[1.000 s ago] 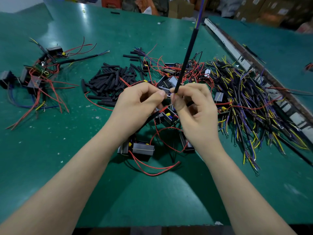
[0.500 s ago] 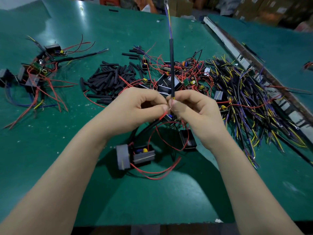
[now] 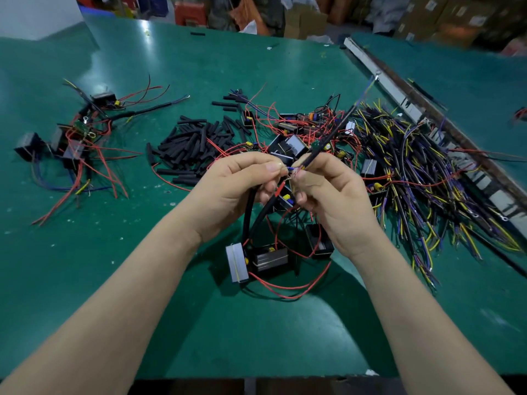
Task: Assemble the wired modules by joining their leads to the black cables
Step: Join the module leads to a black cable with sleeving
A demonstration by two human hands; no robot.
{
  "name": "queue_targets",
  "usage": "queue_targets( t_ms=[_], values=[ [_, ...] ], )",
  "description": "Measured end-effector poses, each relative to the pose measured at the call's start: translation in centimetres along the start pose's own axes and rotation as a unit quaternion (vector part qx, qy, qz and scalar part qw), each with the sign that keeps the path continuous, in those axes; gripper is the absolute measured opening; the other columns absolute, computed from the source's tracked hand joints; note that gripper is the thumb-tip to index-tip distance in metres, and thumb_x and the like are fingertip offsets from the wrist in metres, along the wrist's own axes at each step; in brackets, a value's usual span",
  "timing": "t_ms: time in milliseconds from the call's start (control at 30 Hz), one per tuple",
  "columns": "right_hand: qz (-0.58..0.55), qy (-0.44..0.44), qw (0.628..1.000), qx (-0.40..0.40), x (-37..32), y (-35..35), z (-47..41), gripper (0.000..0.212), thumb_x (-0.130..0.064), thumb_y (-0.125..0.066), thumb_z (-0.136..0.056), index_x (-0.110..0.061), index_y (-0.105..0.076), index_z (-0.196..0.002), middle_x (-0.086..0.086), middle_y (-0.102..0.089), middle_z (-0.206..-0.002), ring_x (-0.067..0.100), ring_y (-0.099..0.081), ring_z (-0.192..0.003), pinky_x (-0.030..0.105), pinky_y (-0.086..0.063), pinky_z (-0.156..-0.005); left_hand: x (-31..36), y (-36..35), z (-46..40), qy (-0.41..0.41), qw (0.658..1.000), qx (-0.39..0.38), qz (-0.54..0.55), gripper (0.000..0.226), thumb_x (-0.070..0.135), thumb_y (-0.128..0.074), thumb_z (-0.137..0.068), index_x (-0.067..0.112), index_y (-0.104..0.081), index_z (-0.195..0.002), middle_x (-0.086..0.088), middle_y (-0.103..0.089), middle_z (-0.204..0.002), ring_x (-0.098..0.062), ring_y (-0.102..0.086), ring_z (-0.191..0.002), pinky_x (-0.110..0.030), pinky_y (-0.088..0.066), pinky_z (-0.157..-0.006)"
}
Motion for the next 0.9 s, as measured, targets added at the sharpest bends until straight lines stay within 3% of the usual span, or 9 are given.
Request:
queue_targets(
  t_ms=[233, 433, 600, 733, 900],
  values=[
    [0.074, 0.081, 0.992, 0.067, -0.3, 0.2, 0.3, 0.014, -0.010, -0.067, -0.078, -0.025, -0.067, -0.080, -0.013, -0.068, -0.070, -0.001, -0.059, -0.066, 0.013, -0.046, -0.065, -0.7, -0.3, -0.2, 0.010, 0.998, 0.065, 0.002, 0.013, 0.023, -0.064, -0.075, 0.022, -0.076, -0.070, 0.007, -0.063, -0.060, 0.001, -0.054, -0.053, -0.009, -0.043, -0.052],
    [0.116, 0.063, 0.987, 0.094, 0.1, 0.2, 0.3, 0.020, -0.009, -0.072, -0.080, -0.028, -0.070, -0.074, -0.010, -0.066, -0.068, 0.007, -0.057, -0.067, 0.021, -0.046, -0.063, -0.9, -0.2, -0.4, -0.062, 0.977, 0.138, -0.150, 0.019, 0.014, -0.061, -0.091, 0.020, -0.070, -0.075, 0.007, -0.064, -0.059, -0.001, -0.057, -0.052, -0.012, -0.046, -0.053],
    [0.119, 0.043, 0.988, 0.091, 0.3, -0.3, 0.3, 0.021, -0.006, -0.070, -0.085, -0.025, -0.070, -0.077, -0.010, -0.066, -0.065, 0.003, -0.053, -0.059, 0.020, -0.045, -0.058, -0.8, -0.1, -0.3, -0.124, 0.953, 0.166, -0.222, 0.017, 0.022, -0.064, -0.087, 0.024, -0.066, -0.070, 0.007, -0.061, -0.057, -0.006, -0.055, -0.052, -0.023, -0.048, -0.052],
    [0.097, 0.030, 0.990, 0.096, 0.5, -0.4, 0.3, 0.015, -0.007, -0.070, -0.085, -0.021, -0.070, -0.079, -0.008, -0.065, -0.065, 0.002, -0.050, -0.052, 0.017, -0.044, -0.055, -0.6, 0.1, -0.3, -0.126, 0.948, 0.172, -0.238, 0.017, 0.027, -0.065, -0.083, 0.028, -0.067, -0.066, 0.006, -0.062, -0.058, -0.009, -0.055, -0.057, -0.037, -0.051, -0.057],
    [0.042, 0.011, 0.995, 0.086, 0.8, -0.5, 0.0, 0.016, -0.007, -0.068, -0.086, -0.021, -0.071, -0.078, -0.006, -0.066, -0.067, 0.005, -0.048, -0.051, 0.016, -0.044, -0.054, -0.3, 0.4, -0.4, -0.128, 0.954, 0.127, -0.241, 0.012, 0.021, -0.064, -0.085, 0.025, -0.069, -0.076, 0.008, -0.066, -0.062, -0.003, -0.058, -0.060, -0.021, -0.050, -0.062]
  ],
)
Point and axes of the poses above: each hand's wrist, its own z-axis away from the middle knuckle, its own y-axis out of the back of the hand, x = y × z, the point moved 2 cm from there along -z, towards the middle knuckle
